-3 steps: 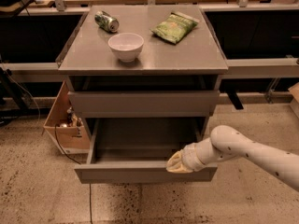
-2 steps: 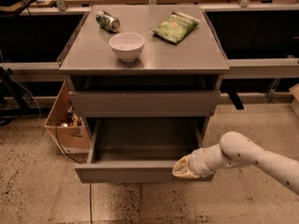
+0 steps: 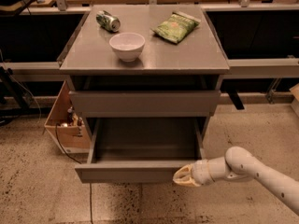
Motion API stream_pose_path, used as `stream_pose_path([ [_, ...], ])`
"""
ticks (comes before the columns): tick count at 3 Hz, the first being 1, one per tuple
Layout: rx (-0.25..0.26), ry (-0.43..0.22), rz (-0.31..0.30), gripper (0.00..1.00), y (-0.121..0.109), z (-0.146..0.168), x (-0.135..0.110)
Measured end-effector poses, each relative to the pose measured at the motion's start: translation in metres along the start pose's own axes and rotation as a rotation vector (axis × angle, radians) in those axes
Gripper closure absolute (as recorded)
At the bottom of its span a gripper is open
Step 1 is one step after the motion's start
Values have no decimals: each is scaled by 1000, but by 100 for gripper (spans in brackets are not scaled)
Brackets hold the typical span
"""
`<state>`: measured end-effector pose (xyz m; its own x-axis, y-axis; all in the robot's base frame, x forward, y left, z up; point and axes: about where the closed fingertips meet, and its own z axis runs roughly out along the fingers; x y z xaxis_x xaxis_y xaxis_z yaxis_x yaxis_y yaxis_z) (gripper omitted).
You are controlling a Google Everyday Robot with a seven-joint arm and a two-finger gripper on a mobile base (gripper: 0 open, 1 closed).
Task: Close middle drawer
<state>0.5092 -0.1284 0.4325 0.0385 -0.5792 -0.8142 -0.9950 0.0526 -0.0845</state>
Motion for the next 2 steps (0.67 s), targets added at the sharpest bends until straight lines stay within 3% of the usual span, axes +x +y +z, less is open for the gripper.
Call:
stream_pose_path([
  [1, -9, -22, 16, 100, 3, 10, 10],
  [2, 22, -33, 31, 100, 0, 11, 13],
])
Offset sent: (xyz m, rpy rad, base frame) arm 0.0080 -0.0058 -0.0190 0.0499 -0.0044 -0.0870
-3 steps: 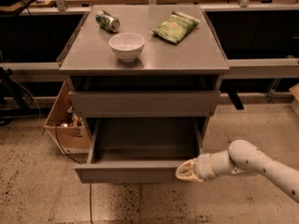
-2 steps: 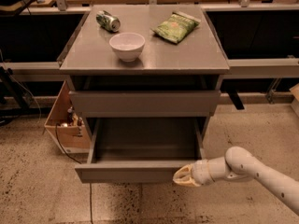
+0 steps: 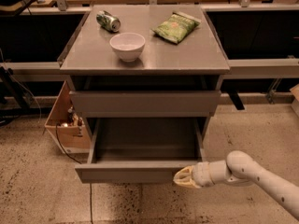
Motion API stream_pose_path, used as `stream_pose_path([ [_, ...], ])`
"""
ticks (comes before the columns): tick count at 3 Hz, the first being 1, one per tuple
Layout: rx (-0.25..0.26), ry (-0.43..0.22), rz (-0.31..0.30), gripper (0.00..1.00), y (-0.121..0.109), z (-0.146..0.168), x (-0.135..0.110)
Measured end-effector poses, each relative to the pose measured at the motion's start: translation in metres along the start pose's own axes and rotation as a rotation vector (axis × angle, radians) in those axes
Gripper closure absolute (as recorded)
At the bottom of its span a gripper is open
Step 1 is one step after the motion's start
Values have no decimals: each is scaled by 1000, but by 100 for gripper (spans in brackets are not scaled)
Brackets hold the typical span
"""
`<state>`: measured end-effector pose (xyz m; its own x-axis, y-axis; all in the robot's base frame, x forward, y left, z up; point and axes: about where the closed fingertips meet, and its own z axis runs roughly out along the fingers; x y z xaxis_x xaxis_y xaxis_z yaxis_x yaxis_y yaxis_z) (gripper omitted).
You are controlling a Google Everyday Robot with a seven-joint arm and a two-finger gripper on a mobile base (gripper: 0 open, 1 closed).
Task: Close middle drawer
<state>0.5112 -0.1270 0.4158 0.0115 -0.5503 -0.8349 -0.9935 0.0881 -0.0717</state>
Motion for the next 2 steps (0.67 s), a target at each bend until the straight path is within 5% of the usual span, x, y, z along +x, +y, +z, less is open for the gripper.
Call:
stream_pose_path([
  [2, 145, -23, 2, 100, -15, 0, 3],
])
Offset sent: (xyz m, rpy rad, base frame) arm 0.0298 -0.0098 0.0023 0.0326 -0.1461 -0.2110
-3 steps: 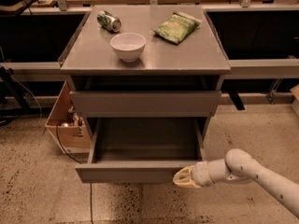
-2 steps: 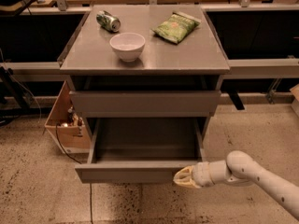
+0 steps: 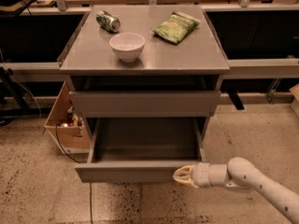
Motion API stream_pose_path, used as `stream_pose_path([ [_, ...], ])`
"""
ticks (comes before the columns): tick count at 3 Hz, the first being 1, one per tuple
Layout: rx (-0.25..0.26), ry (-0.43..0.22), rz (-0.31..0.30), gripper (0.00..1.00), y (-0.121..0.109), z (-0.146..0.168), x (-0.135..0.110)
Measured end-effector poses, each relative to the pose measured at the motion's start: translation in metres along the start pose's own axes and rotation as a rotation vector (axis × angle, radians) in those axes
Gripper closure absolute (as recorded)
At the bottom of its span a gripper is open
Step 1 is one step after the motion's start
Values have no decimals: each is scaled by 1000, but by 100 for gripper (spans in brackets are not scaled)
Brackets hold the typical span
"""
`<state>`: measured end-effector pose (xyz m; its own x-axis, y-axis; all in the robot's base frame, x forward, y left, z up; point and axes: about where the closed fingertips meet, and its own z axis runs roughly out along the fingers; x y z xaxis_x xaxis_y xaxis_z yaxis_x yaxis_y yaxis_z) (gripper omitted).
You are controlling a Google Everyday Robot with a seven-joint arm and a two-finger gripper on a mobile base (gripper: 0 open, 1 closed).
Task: Close middle drawer
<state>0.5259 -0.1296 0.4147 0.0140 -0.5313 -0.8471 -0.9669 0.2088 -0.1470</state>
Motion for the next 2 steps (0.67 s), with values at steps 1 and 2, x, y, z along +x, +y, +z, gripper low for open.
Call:
stream_pose_path([
  [1, 87, 0, -4, 100, -9, -1, -5],
  [2, 163, -9, -4, 100, -24, 8, -6],
])
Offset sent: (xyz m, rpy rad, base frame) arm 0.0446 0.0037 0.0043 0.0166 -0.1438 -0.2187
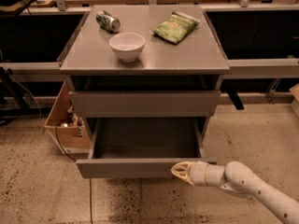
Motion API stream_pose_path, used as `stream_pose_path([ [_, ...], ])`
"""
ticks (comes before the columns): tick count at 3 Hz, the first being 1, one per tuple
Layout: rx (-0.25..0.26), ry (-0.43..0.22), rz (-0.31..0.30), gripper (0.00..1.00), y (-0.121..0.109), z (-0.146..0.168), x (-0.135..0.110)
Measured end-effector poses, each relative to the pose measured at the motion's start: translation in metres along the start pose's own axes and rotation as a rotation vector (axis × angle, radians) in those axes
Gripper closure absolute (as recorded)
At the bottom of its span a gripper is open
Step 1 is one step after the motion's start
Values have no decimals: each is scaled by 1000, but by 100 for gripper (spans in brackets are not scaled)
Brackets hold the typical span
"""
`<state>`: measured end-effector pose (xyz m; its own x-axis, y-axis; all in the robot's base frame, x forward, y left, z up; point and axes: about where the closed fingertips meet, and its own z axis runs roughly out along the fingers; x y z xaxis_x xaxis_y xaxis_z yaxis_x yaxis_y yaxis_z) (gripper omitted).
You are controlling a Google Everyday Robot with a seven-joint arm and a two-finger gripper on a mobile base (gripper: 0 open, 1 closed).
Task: Close middle drawer
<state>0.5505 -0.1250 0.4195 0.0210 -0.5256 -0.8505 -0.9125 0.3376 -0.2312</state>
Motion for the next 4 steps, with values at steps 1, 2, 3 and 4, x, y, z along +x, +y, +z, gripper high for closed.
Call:
stream_pose_path([
  [1, 44, -13, 0, 100, -12, 14, 0],
  [2, 77, -28, -10, 100, -28, 32, -4],
  [3, 103, -42, -22, 100, -43, 46, -11],
  [4, 150, -57, -28, 100, -66, 68, -23],
])
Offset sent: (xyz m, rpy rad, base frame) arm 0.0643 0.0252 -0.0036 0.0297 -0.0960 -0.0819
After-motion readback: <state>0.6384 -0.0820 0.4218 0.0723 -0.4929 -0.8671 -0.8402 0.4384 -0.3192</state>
